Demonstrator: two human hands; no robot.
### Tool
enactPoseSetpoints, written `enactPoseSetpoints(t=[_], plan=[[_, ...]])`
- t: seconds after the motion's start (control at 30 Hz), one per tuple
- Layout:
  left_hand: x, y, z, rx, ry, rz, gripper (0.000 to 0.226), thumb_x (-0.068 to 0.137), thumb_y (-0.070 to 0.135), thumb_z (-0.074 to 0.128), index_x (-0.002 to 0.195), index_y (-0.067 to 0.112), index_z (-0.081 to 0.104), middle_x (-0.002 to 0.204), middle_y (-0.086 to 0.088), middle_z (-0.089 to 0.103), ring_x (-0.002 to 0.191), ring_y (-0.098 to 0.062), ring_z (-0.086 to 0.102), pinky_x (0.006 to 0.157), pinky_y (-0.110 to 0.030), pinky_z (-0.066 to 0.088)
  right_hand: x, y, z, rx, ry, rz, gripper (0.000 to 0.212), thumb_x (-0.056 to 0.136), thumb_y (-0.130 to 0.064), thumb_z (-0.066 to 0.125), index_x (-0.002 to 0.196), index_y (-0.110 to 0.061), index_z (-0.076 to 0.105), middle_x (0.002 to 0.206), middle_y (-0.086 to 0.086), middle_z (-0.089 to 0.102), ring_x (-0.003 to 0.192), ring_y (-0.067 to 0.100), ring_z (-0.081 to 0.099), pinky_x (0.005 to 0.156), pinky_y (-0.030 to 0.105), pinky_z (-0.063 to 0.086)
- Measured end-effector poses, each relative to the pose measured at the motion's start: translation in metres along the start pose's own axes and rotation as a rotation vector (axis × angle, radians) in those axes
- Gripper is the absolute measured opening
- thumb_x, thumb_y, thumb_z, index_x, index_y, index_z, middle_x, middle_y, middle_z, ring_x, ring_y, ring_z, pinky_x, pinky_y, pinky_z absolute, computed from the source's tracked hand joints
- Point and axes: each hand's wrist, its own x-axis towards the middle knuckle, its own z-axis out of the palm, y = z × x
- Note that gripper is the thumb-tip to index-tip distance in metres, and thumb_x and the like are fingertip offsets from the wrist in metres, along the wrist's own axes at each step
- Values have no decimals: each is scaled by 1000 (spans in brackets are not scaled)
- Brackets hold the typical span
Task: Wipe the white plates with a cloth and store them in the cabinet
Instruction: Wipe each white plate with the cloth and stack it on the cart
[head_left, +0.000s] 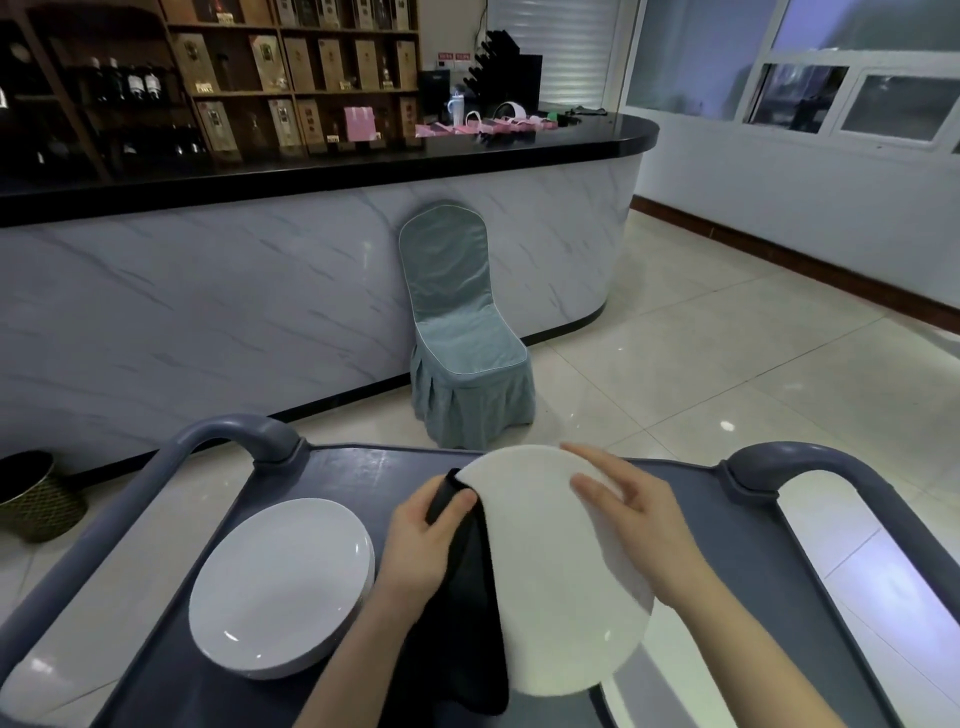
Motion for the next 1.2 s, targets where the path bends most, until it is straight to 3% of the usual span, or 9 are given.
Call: enactPoseSetpoints(t=[0.13,0.2,0.27,0.5,0.7,0.8,0.97,1.07,1.2], plan=[[-12,-15,0,-89,102,-167,12,96,20,60,101,24,71,96,10,75,90,-4,69,71,-14,51,-15,4,12,93,133,42,39,97,-10,58,113,-45,67,114,-31,67,111,-11,59,89,9,44],[-9,-15,-6,11,70,-135,10,95,19,62,96,24,71,91,12,75,84,-1,69,68,-10,49,-20,9,17,46,79,46,38,99,-9,55,121,-38,66,119,-24,68,116,-4,60,95,15,44],[1,-8,-11,118,-3,-52,6,92,18,66,92,22,71,87,11,74,78,3,66,66,-6,46,-19,9,17,5,40,47,38,100,-9,53,125,-34,65,123,-21,67,118,0,59,101,24,44],[22,10,-9,320,-455,60,4,88,17,70,86,21,70,81,10,69,77,0,59,73,-15,46,-13,0,27,-187,-195,-40,35,97,-17,62,116,-46,66,116,-35,65,115,-13,56,94,6,38],[-16,-21,1,-145,200,-206,11,95,22,62,97,27,72,94,11,75,88,-2,69,73,-15,52,-15,3,30,311,329,63,33,96,-8,61,107,-36,74,113,-19,72,107,-5,65,85,9,48],[-29,-32,26,-302,438,-388,13,95,28,62,105,23,68,103,1,72,99,-17,65,89,-36,54,-23,13,57,433,569,201,32,99,-9,53,112,-32,72,113,-15,72,108,3,66,92,28,52],[-11,-24,9,-253,425,-301,8,94,25,63,90,23,70,82,11,74,82,-8,68,60,-16,51,-23,18,37,116,292,133,41,99,-21,56,133,-45,49,127,-34,56,121,-7,52,95,18,42],[5,-11,-6,-46,180,-141,8,93,24,64,91,26,71,86,16,75,76,4,68,60,-8,48,-9,5,8,-132,37,-25,57,95,-21,65,137,-52,42,133,-44,47,123,-23,41,96,0,31],[27,13,-11,142,-250,-60,8,90,21,67,92,18,73,89,2,76,77,-2,65,71,-15,51,10,-15,-6,-309,-251,-124,55,94,-15,66,132,-53,51,131,-41,52,126,-18,43,101,3,31]])
